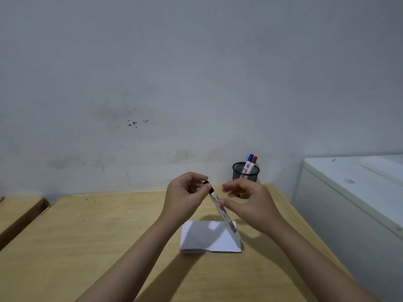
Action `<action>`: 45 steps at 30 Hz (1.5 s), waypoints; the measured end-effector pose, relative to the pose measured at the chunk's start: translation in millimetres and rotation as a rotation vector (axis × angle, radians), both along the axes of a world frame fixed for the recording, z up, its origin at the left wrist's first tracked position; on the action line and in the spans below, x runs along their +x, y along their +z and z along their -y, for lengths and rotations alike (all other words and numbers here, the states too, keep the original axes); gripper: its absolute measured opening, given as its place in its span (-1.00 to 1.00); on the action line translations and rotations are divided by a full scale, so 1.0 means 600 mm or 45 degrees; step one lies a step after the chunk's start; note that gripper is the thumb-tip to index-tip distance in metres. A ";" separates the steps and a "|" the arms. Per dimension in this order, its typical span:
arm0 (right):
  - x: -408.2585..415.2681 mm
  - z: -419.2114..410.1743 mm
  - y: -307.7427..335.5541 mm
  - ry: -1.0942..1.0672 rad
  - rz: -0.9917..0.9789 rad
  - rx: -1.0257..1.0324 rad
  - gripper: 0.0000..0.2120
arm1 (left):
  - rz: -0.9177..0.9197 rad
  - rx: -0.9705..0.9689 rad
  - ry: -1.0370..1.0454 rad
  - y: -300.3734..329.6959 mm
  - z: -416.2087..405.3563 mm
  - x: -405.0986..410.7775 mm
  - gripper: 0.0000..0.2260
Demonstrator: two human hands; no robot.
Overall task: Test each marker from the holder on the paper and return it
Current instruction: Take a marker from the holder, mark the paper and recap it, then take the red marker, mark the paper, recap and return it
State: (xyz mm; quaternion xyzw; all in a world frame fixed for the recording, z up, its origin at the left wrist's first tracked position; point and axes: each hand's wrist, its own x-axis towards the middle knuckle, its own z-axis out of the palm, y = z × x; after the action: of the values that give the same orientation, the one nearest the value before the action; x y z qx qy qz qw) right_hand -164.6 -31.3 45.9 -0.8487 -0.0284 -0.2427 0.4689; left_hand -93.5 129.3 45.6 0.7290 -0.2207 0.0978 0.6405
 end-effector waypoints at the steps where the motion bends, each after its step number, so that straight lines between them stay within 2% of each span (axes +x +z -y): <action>1: 0.004 0.005 -0.001 0.035 -0.022 0.050 -0.70 | 0.003 -0.012 -0.015 0.003 0.011 0.005 -0.91; 10: 0.070 0.074 -0.010 0.025 0.045 0.360 -0.63 | 0.008 -0.086 -0.188 0.024 0.127 0.055 -0.94; 14: 0.107 0.131 0.011 -0.162 0.193 0.413 -0.53 | 0.045 -0.068 -0.122 0.016 0.175 0.101 -0.96; 16: 0.121 0.169 0.032 -0.303 0.288 0.424 -0.50 | 0.075 0.061 -0.018 -0.003 0.189 0.133 -0.91; 20: 0.158 0.223 0.052 -0.538 0.359 0.410 -0.58 | 0.138 0.400 0.007 -0.047 0.214 0.178 -0.73; 25: 0.211 0.233 0.012 -0.595 0.127 0.173 -0.63 | 0.216 0.566 0.072 -0.077 0.242 0.197 -0.61; 28: 0.229 0.231 -0.019 -0.598 -0.005 0.081 -0.66 | 0.242 0.521 0.139 -0.086 0.249 0.201 -0.63; 32: 0.245 0.232 -0.040 -0.647 -0.028 0.098 -0.83 | 0.210 0.423 0.158 -0.090 0.250 0.204 -0.63; 35: 0.262 0.234 -0.041 -0.696 -0.029 0.067 -0.74 | 0.221 0.420 0.167 -0.092 0.251 0.204 -0.62; 38: 0.281 0.240 -0.040 -0.739 -0.181 -0.057 -0.61 | 0.220 0.410 0.164 -0.093 0.252 0.206 -0.62; 41: 0.285 0.231 -0.031 -0.743 -0.275 -0.040 -0.90 | 0.231 0.455 0.155 -0.093 0.251 0.207 -0.61; 45: 0.268 0.213 -0.012 -0.770 -0.158 0.034 -0.95 | 0.250 0.553 0.148 -0.089 0.247 0.204 -0.64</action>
State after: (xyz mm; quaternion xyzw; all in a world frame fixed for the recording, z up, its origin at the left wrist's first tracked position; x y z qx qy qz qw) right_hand -4.0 -159.0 38.5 -0.8255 0.2574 -0.3195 0.3874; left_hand 28.7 -18.9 -7.7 0.8482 -0.2555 0.1552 0.4373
